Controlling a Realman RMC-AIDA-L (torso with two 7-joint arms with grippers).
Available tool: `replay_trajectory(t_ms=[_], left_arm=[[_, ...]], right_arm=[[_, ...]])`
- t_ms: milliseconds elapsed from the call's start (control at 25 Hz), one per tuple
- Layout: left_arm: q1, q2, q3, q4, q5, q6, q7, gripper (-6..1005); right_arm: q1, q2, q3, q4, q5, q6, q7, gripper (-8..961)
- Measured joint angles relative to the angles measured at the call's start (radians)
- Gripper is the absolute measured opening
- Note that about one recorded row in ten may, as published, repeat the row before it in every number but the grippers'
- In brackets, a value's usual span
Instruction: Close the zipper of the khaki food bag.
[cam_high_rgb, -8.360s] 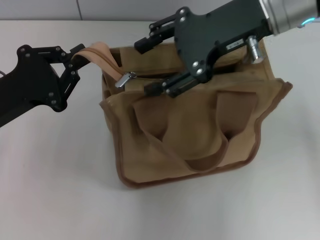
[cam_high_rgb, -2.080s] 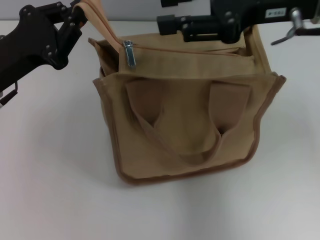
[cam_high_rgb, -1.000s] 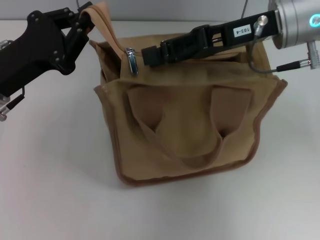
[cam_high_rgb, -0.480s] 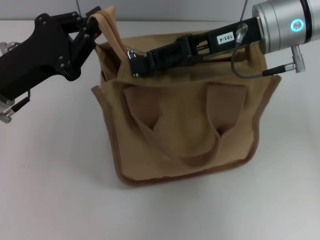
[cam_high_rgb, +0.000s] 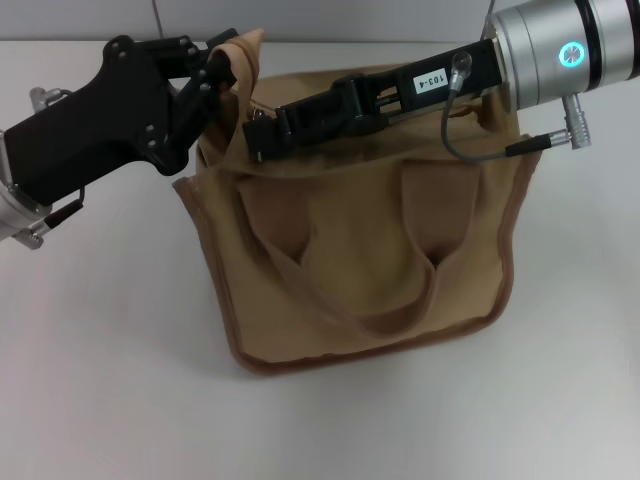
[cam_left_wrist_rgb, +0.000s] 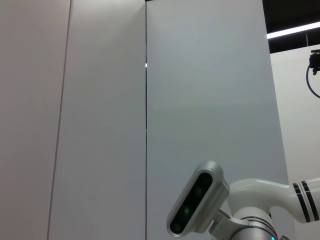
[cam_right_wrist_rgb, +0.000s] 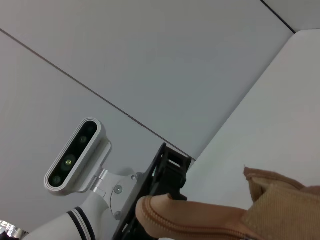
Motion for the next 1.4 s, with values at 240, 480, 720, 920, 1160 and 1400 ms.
replay_trajectory(t_ms=[240, 480, 720, 920, 1160, 1400], left_arm=[[-0.018, -0.001, -0.005, -0.020, -0.001, -0.021, -0.009, 34], [-0.013, 0.002, -0.020, -0.021, -0.028, -0.028, -0.021, 34], [-0.011, 0.003, -0.014, -0.017, -0.045, -0.029, -0.035, 34], [-0.016, 0.003, -0.013, -0.021, -0.043, -0.035, -0.036, 34], [-0.015, 0.003, -0.012, -0.022, -0.044, -0.036, -0.036, 34], [-0.011, 0.002, -0.015, -0.023, -0.047, -0.040, -0.036, 34]], right_arm=[[-0.003, 0.008, -0.001, -0.020, -0.001, -0.008, -0.005, 492], [-0.009, 0.016, 0.000, -0.039, -0.011, -0.011, -0.006, 485], [-0.010, 0.016, -0.001, -0.040, -0.011, -0.011, -0.019, 478], [-0.009, 0.017, 0.002, -0.048, -0.010, -0.010, -0.024, 472], [-0.004, 0.020, 0.009, -0.052, -0.006, -0.011, -0.031, 465], [-0.004, 0.027, 0.010, -0.052, -0.005, -0.011, -0.029, 427]])
